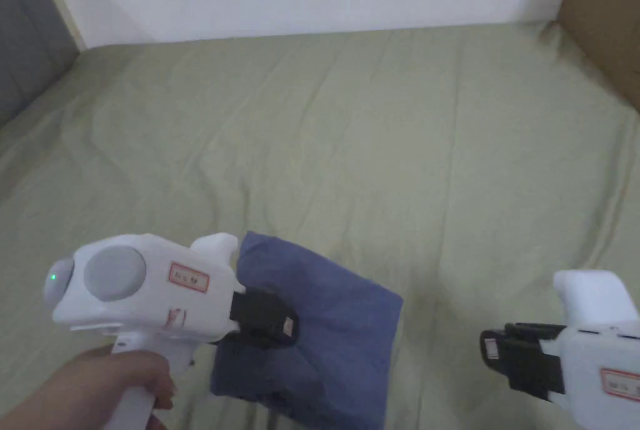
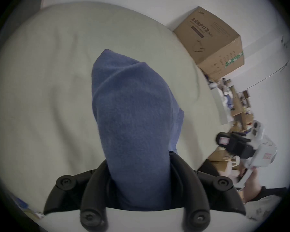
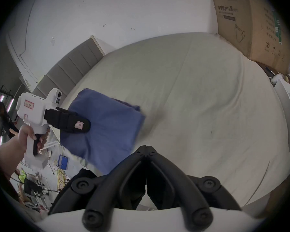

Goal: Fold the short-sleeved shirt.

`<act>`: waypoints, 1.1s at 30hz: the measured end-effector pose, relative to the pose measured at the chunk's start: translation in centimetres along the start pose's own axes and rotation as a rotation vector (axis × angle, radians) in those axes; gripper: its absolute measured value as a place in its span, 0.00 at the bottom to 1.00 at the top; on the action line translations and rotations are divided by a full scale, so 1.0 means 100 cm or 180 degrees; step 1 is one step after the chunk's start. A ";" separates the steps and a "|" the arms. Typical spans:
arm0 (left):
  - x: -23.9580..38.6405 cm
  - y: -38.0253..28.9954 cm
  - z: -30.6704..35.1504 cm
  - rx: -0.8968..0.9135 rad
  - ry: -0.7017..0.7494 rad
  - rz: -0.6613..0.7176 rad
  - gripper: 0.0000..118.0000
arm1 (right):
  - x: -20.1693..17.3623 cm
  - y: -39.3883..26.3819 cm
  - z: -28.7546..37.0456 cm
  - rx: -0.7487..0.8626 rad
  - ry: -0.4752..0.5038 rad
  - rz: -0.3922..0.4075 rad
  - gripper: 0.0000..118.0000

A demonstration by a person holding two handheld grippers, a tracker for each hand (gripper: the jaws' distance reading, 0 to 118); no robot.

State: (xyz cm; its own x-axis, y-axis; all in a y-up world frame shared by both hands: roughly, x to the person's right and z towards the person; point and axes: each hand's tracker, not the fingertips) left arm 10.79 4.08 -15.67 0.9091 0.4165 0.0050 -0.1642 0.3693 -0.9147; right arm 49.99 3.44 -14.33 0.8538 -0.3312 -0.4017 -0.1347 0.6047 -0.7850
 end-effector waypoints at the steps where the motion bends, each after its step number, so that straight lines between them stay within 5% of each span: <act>1: -0.010 0.004 0.013 0.0011 0.0210 -0.0094 0.25 | -0.002 0.001 0.004 0.0032 -0.0002 -0.0002 0.00; 8: -0.126 0.026 0.072 -0.0199 0.1631 -0.0355 0.25 | -0.009 0.015 0.008 0.0041 -0.0229 0.0024 0.00; 19: -0.261 0.039 0.061 -0.0564 0.3123 -0.0201 0.27 | -0.001 0.039 -0.003 0.0077 -0.0472 -0.0133 0.00; 21: -0.239 0.029 0.068 -0.0539 0.3109 -0.0006 0.41 | -0.005 0.040 -0.005 0.0064 -0.0446 -0.0116 0.00; 23: -0.237 0.026 0.072 -0.0401 0.3220 -0.0050 0.75 | -0.008 0.039 -0.006 0.0050 -0.0404 -0.0108 0.00; 25: -0.234 0.023 0.086 -0.0292 0.3393 -0.0134 0.93 | -0.008 0.037 -0.006 0.0038 -0.0364 -0.0095 0.00; 30: -0.197 0.031 0.113 0.0276 0.3520 -0.0616 0.93 | -0.009 0.035 0.005 0.0119 -0.0348 -0.0049 0.00; 33: -0.130 0.019 0.128 0.1124 0.3265 -0.0849 0.93 | -0.008 0.034 0.021 0.0324 -0.0433 -0.0034 0.00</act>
State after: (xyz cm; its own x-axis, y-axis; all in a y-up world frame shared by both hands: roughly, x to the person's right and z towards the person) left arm -6.20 9.96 -12.28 0.7901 -0.5340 -0.3010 0.1321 0.6278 -0.7671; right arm 49.85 7.28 -15.68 0.9160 -0.2411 -0.3207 -0.0795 0.6743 -0.7342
